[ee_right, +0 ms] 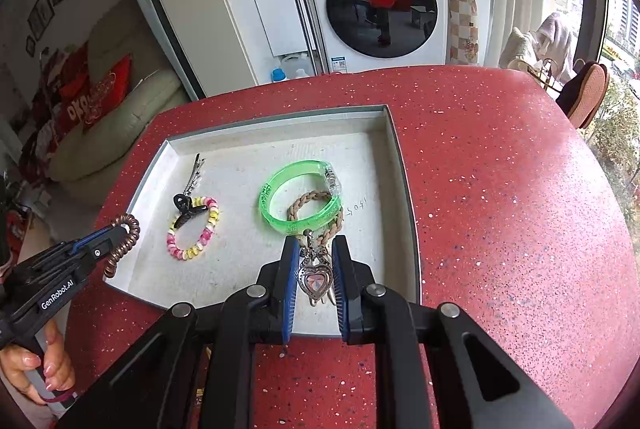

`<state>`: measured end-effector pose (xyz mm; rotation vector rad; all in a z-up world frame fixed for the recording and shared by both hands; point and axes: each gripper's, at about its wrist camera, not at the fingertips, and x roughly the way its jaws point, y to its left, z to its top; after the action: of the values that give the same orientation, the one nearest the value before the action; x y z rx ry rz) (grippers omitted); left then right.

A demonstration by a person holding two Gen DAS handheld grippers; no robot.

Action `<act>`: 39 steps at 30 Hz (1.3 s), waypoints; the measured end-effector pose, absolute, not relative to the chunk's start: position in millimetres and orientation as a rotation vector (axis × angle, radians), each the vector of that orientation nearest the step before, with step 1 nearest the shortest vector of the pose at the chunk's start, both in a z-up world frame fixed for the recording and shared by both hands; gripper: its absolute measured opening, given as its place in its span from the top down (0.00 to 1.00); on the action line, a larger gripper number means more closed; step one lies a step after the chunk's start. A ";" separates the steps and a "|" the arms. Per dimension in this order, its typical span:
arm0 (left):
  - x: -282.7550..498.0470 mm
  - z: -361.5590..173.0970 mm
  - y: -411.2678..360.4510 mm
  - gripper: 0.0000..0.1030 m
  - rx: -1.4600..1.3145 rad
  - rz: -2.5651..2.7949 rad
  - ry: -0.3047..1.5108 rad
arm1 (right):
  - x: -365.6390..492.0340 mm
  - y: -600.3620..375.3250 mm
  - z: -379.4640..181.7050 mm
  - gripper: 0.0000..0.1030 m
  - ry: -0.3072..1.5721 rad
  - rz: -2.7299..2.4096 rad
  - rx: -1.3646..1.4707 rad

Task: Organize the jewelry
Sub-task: 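Carry the spiral tie with the left tool into the tray while the right tool carries the pendant there, then open the right tool to drop the pendant while the left tool releases the spiral tie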

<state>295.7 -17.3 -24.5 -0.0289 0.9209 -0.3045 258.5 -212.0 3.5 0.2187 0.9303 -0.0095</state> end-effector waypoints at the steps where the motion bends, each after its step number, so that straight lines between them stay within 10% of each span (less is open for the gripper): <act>1: 298.1 -27.9 -18.8 0.71 -0.021 -0.301 0.927 | 261.3 -213.7 0.4 0.82 0.936 -0.015 0.222; 26: 311.3 -63.0 -53.3 0.71 0.195 -0.202 0.923 | 280.4 -213.6 -37.5 0.81 1.009 -0.084 0.163; 39: 301.2 -46.8 -54.1 0.71 0.193 -0.181 0.858 | 270.5 -209.5 -18.1 0.40 0.964 -0.042 0.205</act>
<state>301.2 -54.1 -46.8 0.1928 0.8581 -0.1807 270.5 -209.5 -18.1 0.2054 0.9642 -0.0424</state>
